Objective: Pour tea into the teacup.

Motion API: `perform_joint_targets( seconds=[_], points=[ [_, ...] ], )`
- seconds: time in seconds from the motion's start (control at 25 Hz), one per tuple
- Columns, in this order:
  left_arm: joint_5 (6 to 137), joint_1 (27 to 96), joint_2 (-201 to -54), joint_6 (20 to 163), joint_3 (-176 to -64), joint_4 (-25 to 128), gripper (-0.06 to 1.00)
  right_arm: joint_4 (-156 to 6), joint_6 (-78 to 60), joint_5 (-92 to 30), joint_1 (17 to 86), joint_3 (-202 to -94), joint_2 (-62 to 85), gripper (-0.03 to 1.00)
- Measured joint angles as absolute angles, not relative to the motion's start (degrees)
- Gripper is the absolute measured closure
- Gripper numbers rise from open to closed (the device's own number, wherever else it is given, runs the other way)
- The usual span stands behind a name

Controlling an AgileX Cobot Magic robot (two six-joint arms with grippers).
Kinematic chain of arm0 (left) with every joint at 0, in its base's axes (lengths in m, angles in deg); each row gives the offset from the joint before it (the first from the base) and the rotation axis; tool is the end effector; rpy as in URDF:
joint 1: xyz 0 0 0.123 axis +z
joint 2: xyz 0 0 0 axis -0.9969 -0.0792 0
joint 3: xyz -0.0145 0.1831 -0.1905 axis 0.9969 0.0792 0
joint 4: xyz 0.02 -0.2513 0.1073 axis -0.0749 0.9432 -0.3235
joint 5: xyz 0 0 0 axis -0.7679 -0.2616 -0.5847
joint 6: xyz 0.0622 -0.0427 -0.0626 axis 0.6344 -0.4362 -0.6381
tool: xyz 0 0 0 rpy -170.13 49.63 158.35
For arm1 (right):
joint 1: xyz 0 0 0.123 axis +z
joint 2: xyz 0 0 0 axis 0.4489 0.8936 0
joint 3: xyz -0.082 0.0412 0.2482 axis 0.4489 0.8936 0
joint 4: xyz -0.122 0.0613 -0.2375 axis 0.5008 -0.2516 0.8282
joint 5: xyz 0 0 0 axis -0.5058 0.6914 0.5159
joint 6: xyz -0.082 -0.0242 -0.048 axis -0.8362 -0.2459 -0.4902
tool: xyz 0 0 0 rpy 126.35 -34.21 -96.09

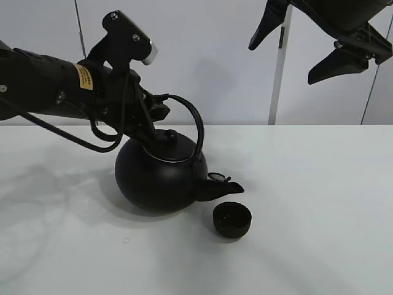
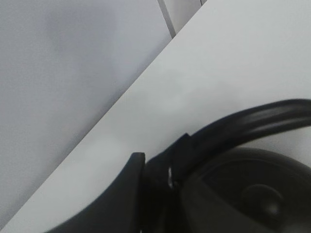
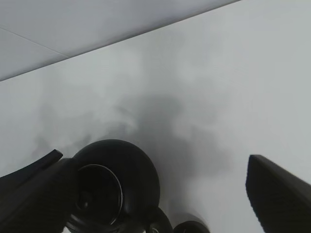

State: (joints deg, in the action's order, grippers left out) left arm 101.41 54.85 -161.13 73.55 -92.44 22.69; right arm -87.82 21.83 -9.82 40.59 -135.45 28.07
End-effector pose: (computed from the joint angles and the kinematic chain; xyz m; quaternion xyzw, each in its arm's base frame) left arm 0.3318 -0.2095 0.1262 0.4502 0.7100 -0.0531 0.5389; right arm 0.3556 0.1064 0.2570 0.0665 0.9200 0.2087 0.3250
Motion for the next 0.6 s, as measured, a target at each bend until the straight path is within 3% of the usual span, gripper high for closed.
perform_joint_targets(
  seconds=[0.6],
  points=[
    [101.2,54.9,-161.1,77.7,-92.6,24.1,0.84,-87.8,21.8,-9.8,40.6,-135.4,28.1,0.32]
  ],
)
